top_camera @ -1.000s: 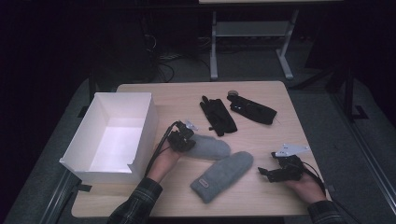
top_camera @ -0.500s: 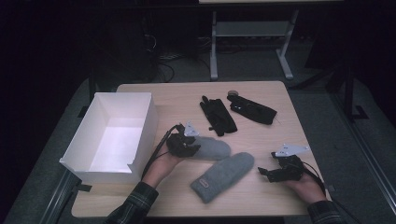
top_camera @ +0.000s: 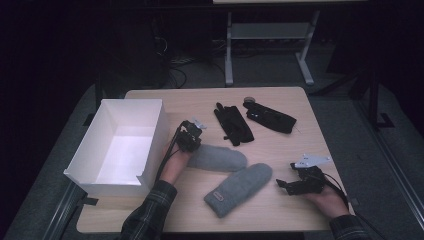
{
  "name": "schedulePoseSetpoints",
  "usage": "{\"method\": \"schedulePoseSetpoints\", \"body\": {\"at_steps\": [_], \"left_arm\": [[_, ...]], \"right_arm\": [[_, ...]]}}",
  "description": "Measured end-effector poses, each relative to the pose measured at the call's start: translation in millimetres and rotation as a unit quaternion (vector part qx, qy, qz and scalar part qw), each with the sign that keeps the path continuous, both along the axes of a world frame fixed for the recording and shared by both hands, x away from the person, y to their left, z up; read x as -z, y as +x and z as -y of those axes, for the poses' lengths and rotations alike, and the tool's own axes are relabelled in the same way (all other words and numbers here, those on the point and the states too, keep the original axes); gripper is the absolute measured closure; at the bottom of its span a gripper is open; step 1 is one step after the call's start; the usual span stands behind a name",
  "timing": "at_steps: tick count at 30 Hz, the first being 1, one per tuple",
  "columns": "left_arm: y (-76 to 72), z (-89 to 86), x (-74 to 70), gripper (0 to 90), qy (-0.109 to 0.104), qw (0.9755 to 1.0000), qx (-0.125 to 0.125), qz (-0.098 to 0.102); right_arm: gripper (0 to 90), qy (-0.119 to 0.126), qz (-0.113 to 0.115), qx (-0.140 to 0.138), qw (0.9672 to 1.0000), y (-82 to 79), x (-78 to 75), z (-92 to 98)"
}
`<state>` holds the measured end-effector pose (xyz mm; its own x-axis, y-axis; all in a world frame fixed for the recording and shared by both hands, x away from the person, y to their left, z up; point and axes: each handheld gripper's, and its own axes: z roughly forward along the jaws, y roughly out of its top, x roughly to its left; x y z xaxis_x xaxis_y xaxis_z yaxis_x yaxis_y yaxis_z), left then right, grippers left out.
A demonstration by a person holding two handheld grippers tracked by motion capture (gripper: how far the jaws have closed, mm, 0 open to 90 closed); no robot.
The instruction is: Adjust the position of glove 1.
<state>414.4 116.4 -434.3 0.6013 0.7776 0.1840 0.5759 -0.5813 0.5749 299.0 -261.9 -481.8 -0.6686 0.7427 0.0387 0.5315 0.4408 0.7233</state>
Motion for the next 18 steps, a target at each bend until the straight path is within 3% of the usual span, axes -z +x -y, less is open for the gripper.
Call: {"method": "schedulePoseSetpoints", "body": {"at_steps": [4,6,12,18], "left_arm": [[12.2,-2.0,6.7,89.5,0.008,0.9996,-0.017,-0.022],[11.2,-2.8,10.0,89.5,0.014,0.9992,-0.015,-0.035],[-2.9,-4.9,6.9,89.6,0.013,0.9986,-0.016,-0.048],[-26.5,-4.5,7.9,89.6,0.013,0.9981,-0.005,-0.06]], "right_arm": [[14.2,0.001,0.0,0.0,1.0,0.2,0.0,0.2],[14.2,0.001,0.0,-0.001,1.0,0.2,0.0,0.3],[14.3,0.0,0.0,-0.001,1.0,0.2,0.0,0.1],[14.3,0.0,0.001,0.0,1.0,0.2,0.1,-0.2]]}}
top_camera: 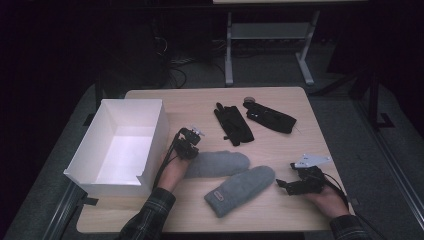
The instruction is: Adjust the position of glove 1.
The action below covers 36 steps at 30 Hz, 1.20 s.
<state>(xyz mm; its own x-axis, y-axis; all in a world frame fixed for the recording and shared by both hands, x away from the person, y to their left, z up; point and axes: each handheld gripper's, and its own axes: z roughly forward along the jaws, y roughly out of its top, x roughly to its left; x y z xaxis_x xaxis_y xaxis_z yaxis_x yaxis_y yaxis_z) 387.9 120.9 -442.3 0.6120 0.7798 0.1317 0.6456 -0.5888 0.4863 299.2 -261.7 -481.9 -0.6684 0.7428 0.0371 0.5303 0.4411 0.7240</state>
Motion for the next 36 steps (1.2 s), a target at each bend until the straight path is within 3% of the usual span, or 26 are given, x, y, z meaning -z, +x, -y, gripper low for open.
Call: {"method": "schedulePoseSetpoints", "body": {"at_steps": [8,11,14,17,20,22,24,29,32,34,36], "left_arm": [[-27.2,-3.0,-2.9,89.6,-0.015,0.9995,0.022,-0.017],[-30.8,-5.1,-9.3,86.2,-0.03,0.9992,0.027,0.001],[-32.2,-2.2,-16.9,80.7,-0.059,0.9968,0.051,0.018],[-36.2,3.8,-23.4,72.6,-0.09,0.99,0.107,0.016],[-39.3,6.8,-25.0,63.4,-0.123,0.9789,0.162,0.018],[-39.3,6.5,-23.0,58.2,-0.151,0.9678,0.201,0.01],[-39.3,7.1,-18.8,53.5,-0.146,0.964,0.222,0.006],[-35.3,8.2,-5.8,44.8,-0.137,0.9584,0.25,-0.007],[-33.3,10.3,2.7,43.2,-0.127,0.9577,0.258,-0.013],[-32.9,10.5,5.3,46.3,-0.136,0.9569,0.256,-0.017],[-31.6,9.2,6.0,52.8,-0.128,0.9564,0.262,-0.02]], "right_arm": [[14.3,-0.001,0.001,-0.001,1.0,0.1,0.0,0.1],[14.3,-0.001,0.0,-0.001,1.0,0.2,0.0,0.1],[14.3,0.0,0.0,0.0,1.0,0.1,0.0,-0.1],[14.3,0.0,0.0,0.0,1.0,0.1,0.0,-0.1],[14.3,-0.001,0.0,0.0,1.0,0.1,0.0,0.0],[14.3,0.0,0.0,0.0,1.0,0.1,0.0,-0.1],[14.3,0.0,0.001,0.0,1.0,0.2,0.0,-0.1],[14.4,0.0,0.001,0.001,1.0,0.3,0.1,-0.2],[14.3,0.0,0.001,0.001,1.0,0.6,0.1,-0.2],[14.4,0.0,0.001,0.002,1.0,0.6,0.1,-0.3],[14.4,0.0,0.001,0.001,1.0,0.6,0.1,-0.3]]}}
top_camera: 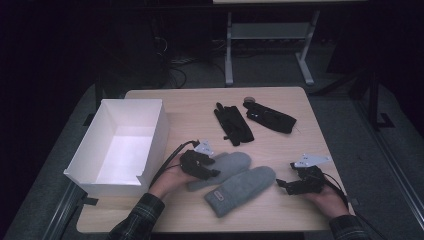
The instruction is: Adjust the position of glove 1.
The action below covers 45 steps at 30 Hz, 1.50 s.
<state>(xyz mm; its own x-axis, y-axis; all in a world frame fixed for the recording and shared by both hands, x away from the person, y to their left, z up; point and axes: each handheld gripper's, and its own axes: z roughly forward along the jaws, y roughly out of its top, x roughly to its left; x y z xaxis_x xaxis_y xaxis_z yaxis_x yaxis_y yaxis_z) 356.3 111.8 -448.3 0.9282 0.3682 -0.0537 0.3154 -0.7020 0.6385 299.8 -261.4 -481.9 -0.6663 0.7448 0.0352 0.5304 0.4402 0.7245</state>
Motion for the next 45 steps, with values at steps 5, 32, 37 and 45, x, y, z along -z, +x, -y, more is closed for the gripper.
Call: {"method": "schedulePoseSetpoints", "body": {"at_steps": [5,32,37,45], "left_arm": [[-1.2,1.8,1.0,76.4,0.002,1.0,0.002,0.002],[-33.1,28.8,-63.9,85.4,-0.092,0.9896,-0.097,-0.053],[-45.5,42.1,-66.5,85.4,-0.085,0.9887,-0.107,-0.062],[-61.2,62.4,-61.1,85.3,-0.072,0.9897,-0.11,-0.055]], "right_arm": [[14.4,0.001,0.0,0.001,1.0,-0.1,0.0,-0.2],[14.3,0.002,-0.001,0.001,1.0,0.0,-0.1,-0.3],[14.3,0.002,-0.001,0.001,1.0,0.0,-0.1,-0.3],[14.3,0.001,0.0,0.0,1.0,0.2,0.0,-0.2]]}}
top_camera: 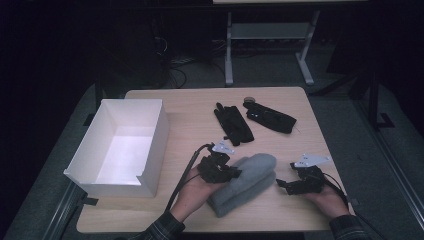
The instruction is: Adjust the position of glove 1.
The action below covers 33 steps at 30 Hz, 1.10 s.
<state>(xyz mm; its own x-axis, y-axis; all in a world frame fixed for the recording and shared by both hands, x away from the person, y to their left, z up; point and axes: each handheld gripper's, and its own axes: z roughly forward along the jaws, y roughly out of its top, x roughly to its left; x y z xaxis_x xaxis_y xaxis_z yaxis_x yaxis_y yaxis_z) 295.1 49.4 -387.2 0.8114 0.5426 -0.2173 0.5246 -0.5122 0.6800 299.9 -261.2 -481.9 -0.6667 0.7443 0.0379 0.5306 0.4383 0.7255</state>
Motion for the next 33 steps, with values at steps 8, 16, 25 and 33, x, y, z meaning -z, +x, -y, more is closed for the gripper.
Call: {"method": "schedulePoseSetpoints", "body": {"at_steps": [8,16,25,33], "left_arm": [[-1.5,8.3,21.6,85.1,0.011,0.9997,0.002,-0.021],[-6.7,16.0,31.4,78.7,0.031,0.9993,0.021,-0.007],[1.9,2.1,17.4,51.0,-0.012,0.9989,0.041,0.019],[16.3,-31.3,9.9,89.4,0.007,0.9991,0.029,0.031]], "right_arm": [[14.3,0.0,0.0,-0.001,1.0,0.1,0.0,0.0],[14.4,0.0,0.0,-0.001,1.0,0.0,0.0,0.0],[27.2,-0.006,-0.015,-0.003,0.9999,-2.7,-6.4,1.9],[87.0,0.029,-0.036,-0.091,0.9948,-29.2,-28.6,-16.0]]}}
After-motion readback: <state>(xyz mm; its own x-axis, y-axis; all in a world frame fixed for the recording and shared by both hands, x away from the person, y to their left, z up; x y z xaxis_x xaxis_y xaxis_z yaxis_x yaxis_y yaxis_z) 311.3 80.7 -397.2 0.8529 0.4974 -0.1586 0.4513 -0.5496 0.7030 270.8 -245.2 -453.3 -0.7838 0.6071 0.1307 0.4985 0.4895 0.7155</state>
